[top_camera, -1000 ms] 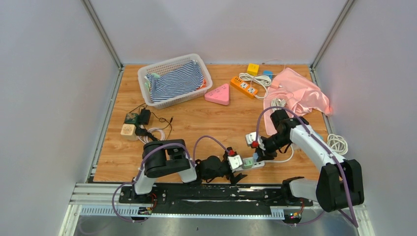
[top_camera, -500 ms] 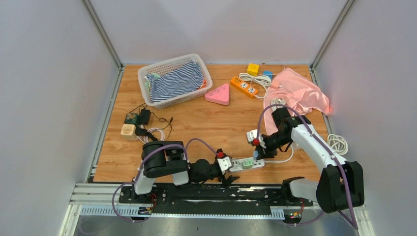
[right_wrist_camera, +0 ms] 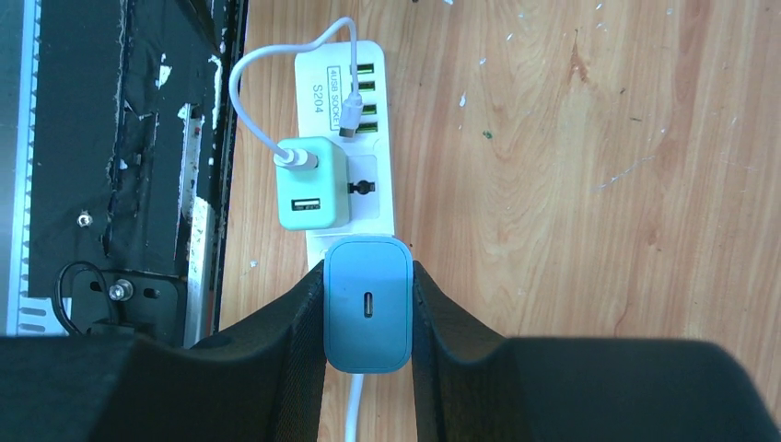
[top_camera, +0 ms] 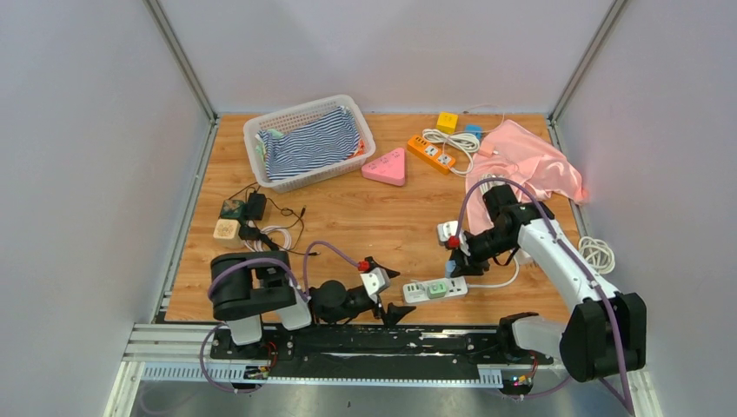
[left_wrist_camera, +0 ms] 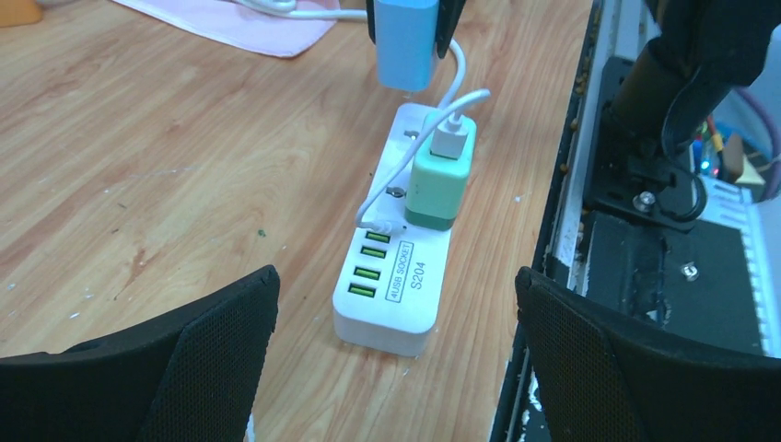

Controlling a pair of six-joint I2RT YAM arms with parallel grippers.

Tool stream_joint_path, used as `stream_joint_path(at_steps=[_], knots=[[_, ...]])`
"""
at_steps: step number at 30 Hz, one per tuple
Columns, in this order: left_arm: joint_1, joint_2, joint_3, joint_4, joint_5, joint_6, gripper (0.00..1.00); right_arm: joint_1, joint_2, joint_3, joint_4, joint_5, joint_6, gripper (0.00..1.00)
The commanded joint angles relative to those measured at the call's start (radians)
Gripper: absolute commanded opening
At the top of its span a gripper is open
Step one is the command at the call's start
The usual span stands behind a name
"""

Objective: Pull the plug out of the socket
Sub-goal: Remove the plug from the socket, then place the plug at the center of the board.

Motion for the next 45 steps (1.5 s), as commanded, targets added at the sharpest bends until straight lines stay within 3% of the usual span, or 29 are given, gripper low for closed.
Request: stream_joint_path(at_steps=[1, 15, 24, 29, 32, 35, 39, 45], knots=[[0.005, -0.097, -0.057, 0.044, -0.054, -0.083, 1.00, -0.016, -0.027, 0.042, -0.035, -0.058, 0.051, 0.00], [0.012, -0.594, -0.216, 0.012, -0.037, -0.248, 1.00, -0.019, -0.136, 0.148, -0.035, -0.179, 0.275, 0.00], [0.011, -0.754, -0.117, -0.182, 0.056, -0.346, 1.00, -0.076, -0.186, 0.137, -0.037, -0.343, 0.375, 0.00], [0.005, -0.727, -0.034, -0.235, 0.159, -0.208, 0.97, -0.095, -0.199, 0.123, -0.035, -0.427, 0.415, 0.00], [-0.032, -0.714, 0.015, -0.285, 0.156, -0.011, 0.97, -0.102, -0.188, 0.116, -0.028, -0.471, 0.455, 0.00], [-0.098, -0.704, 0.073, -0.400, 0.064, 0.235, 0.98, -0.106, -0.176, 0.107, -0.020, -0.509, 0.499, 0.00], [-0.167, -0.632, 0.107, -0.420, -0.092, 0.503, 1.00, -0.107, -0.157, 0.083, -0.004, -0.532, 0.549, 0.00], [-0.232, -0.478, 0.184, -0.404, -0.247, 0.708, 1.00, -0.109, -0.133, 0.062, 0.043, -0.552, 0.635, 0.00]])
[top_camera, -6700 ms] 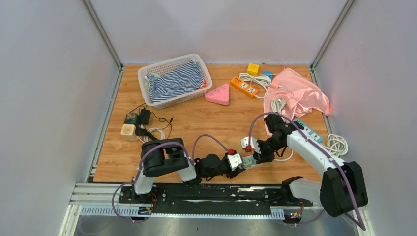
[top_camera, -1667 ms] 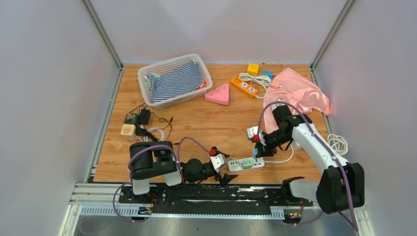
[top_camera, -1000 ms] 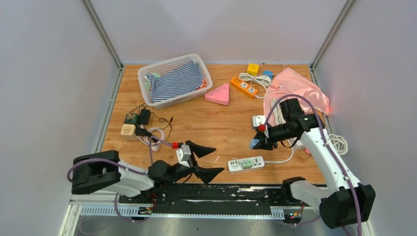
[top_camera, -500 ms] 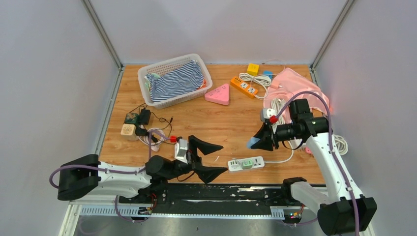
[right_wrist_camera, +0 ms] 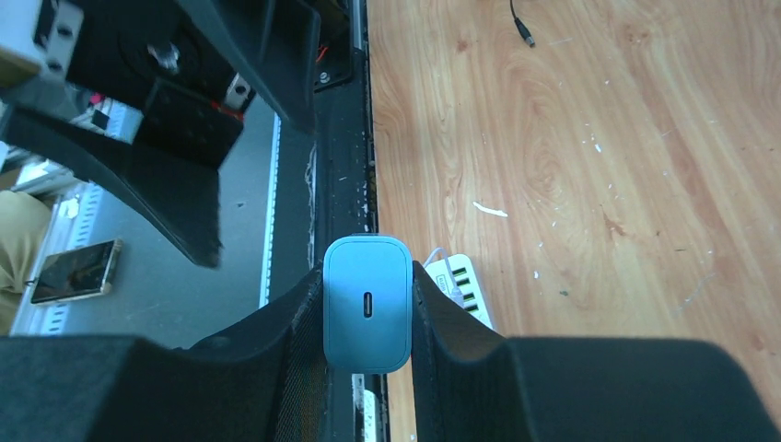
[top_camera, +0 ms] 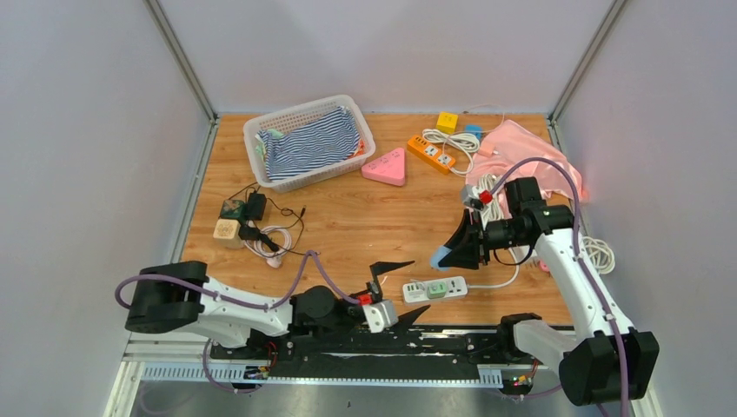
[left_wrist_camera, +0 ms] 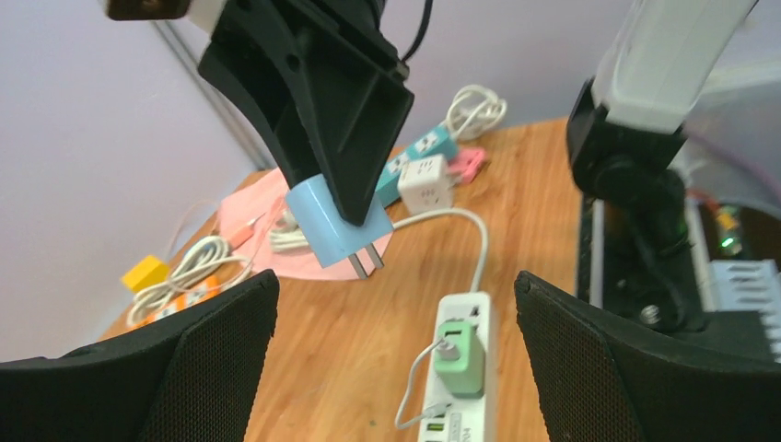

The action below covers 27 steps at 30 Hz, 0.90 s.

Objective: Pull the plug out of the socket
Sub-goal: Place the plug at the center of the board.

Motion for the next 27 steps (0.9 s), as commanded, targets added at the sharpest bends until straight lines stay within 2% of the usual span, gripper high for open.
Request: stream_joint_path(at_steps=[1, 6, 12, 19, 27], knots=[[-0.045, 0.106, 0.069, 0.022, -0.171, 0.248, 1.00, -0.015, 0.014, -0.019, 0.040, -0.066, 0.102, 0.00], [-0.053, 0.220, 0.082, 0.242, -0.242, 0.256, 1.00, -0.016, 0.024, -0.034, 0.083, -0.086, 0.158, 0.00], [-0.056, 0.329, 0.108, 0.375, -0.293, 0.234, 1.00, -0.015, 0.038, -0.040, 0.109, -0.087, 0.190, 0.00], [-0.056, 0.435, 0.186, 0.411, -0.337, 0.245, 0.99, -0.015, 0.046, -0.044, 0.119, -0.095, 0.206, 0.00], [-0.056, 0.525, 0.270, 0.422, -0.445, 0.282, 0.89, -0.015, 0.043, -0.049, 0.127, -0.103, 0.218, 0.00]])
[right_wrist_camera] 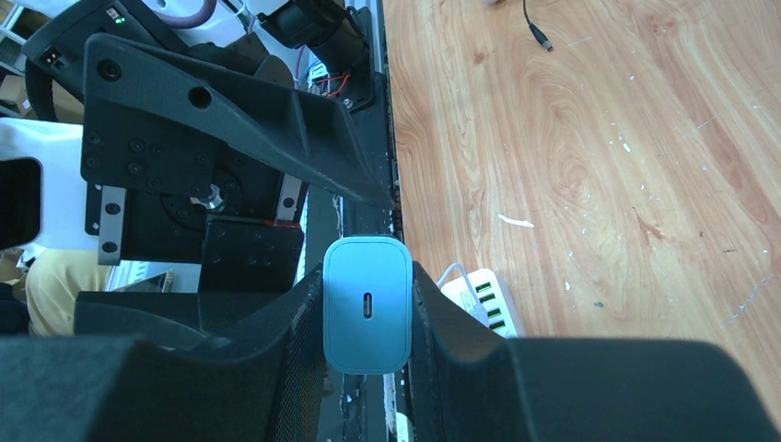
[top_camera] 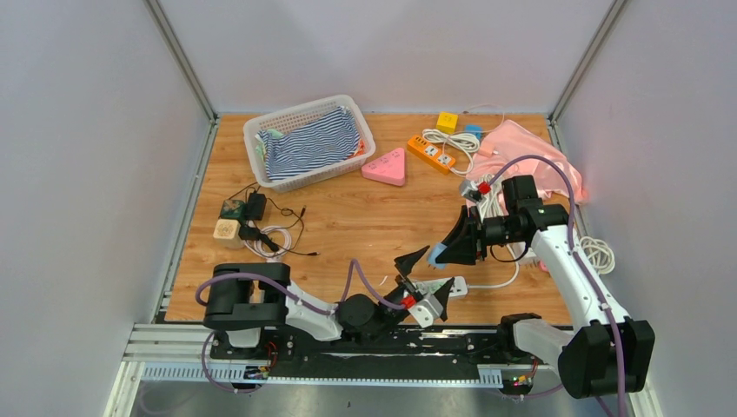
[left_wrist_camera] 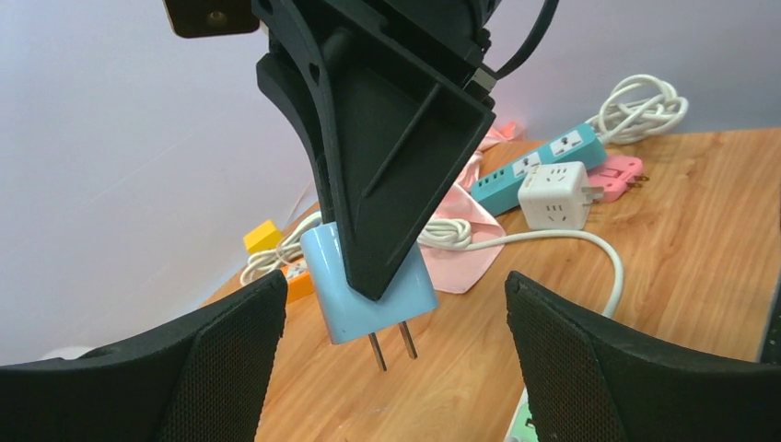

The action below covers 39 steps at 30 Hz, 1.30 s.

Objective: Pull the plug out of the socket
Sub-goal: Place the plug at the center of the board.

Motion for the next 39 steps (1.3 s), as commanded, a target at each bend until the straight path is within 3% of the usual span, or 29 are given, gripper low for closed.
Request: stream_joint_path(at_steps=[1, 9, 33, 39], knots=[[-0.008, 0.050, 0.043, 0.060, -0.099, 0.042, 0.89, -0.013, -0.001, -0.013, 0.004, -0.047, 0.019, 0.00], [-0.008, 0.125, 0.101, 0.068, -0.190, 0.078, 0.83, -0.012, -0.001, -0.019, 0.013, -0.047, 0.034, 0.00], [0.008, 0.124, 0.123, 0.071, -0.202, 0.029, 0.70, -0.013, -0.001, -0.032, 0.035, -0.041, 0.064, 0.00], [0.015, 0.123, 0.121, 0.070, -0.193, 0.013, 0.60, -0.013, -0.002, -0.035, 0.038, -0.041, 0.070, 0.00]])
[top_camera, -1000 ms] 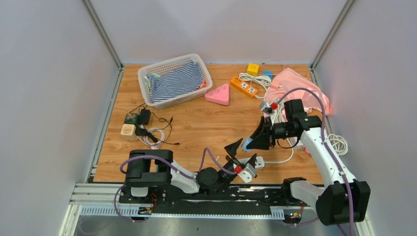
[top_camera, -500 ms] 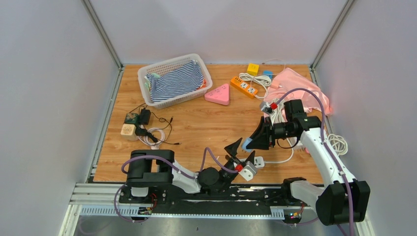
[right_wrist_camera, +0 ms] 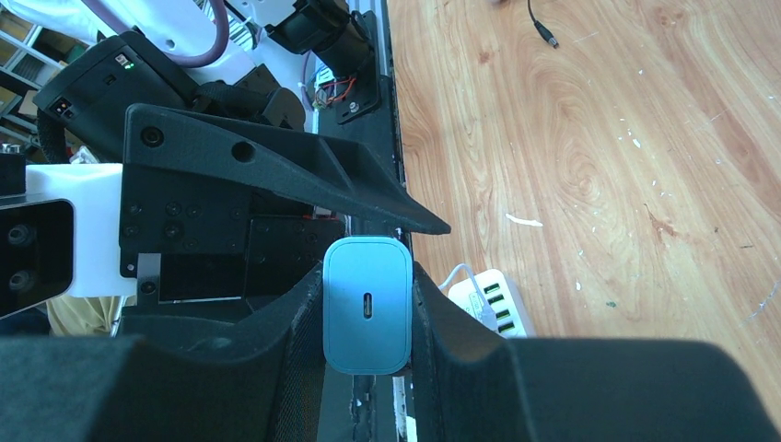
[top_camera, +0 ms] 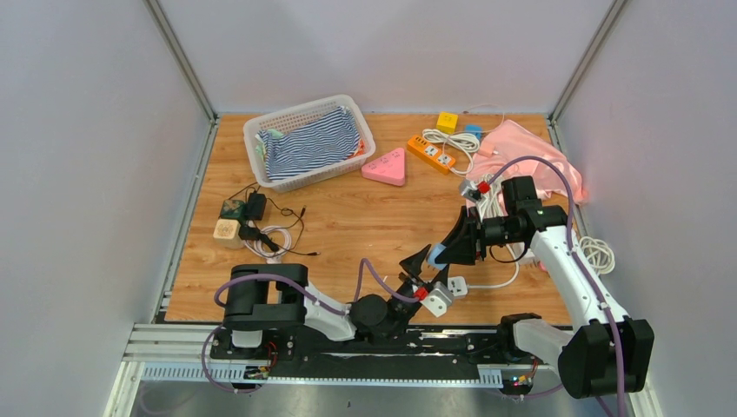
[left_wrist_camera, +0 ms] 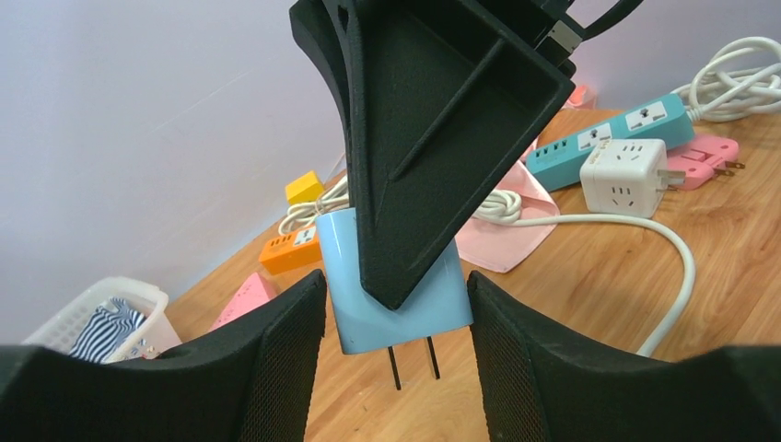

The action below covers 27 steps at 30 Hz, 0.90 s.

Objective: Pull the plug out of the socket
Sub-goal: Place the plug at the center of the board.

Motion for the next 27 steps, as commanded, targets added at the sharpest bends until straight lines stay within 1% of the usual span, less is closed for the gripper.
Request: stream_joint_path(at_steps=[1, 4, 8, 10, 13, 15, 16, 17, 19, 23, 25, 27], knots=[[0.010, 0.002, 0.013, 0.043, -0.002, -0.026, 0.57, -0.013, -0.001, -0.017, 0.006, -0.030, 0.017, 0.00], [0.013, 0.000, 0.010, 0.043, 0.001, -0.032, 0.44, -0.012, 0.000, -0.019, 0.009, -0.029, 0.021, 0.00], [0.016, -0.007, 0.004, 0.041, 0.008, -0.042, 0.19, -0.013, 0.002, -0.021, 0.011, -0.029, 0.022, 0.00], [0.017, -0.012, -0.001, 0.041, 0.013, -0.049, 0.10, -0.013, 0.003, -0.023, 0.015, -0.031, 0.027, 0.00], [0.020, -0.019, -0.010, 0.041, 0.020, -0.056, 0.01, -0.013, 0.007, -0.026, 0.019, -0.029, 0.034, 0.00], [0.020, -0.023, -0.015, 0.042, 0.024, -0.060, 0.00, -0.013, 0.008, -0.028, 0.021, -0.027, 0.036, 0.00], [0.022, -0.025, -0.018, 0.040, 0.026, -0.061, 0.00, -0.013, 0.008, -0.030, 0.022, -0.023, 0.038, 0.03], [0.022, -0.027, -0.020, 0.040, 0.027, -0.064, 0.00, -0.012, 0.006, -0.030, 0.022, -0.021, 0.041, 0.13], [0.023, -0.031, -0.026, 0.041, 0.032, -0.070, 0.00, -0.012, 0.002, -0.033, 0.022, -0.020, 0.037, 0.31], [0.024, -0.039, -0.042, 0.041, 0.048, -0.088, 0.00, -0.013, -0.005, -0.036, 0.022, -0.016, 0.031, 0.54], [0.024, -0.044, -0.051, 0.039, 0.053, -0.098, 0.00, -0.012, -0.006, -0.038, 0.020, -0.015, 0.029, 0.62], [0.024, -0.050, -0.061, 0.039, 0.055, -0.107, 0.00, -0.013, -0.006, -0.038, 0.022, -0.014, 0.028, 0.66]])
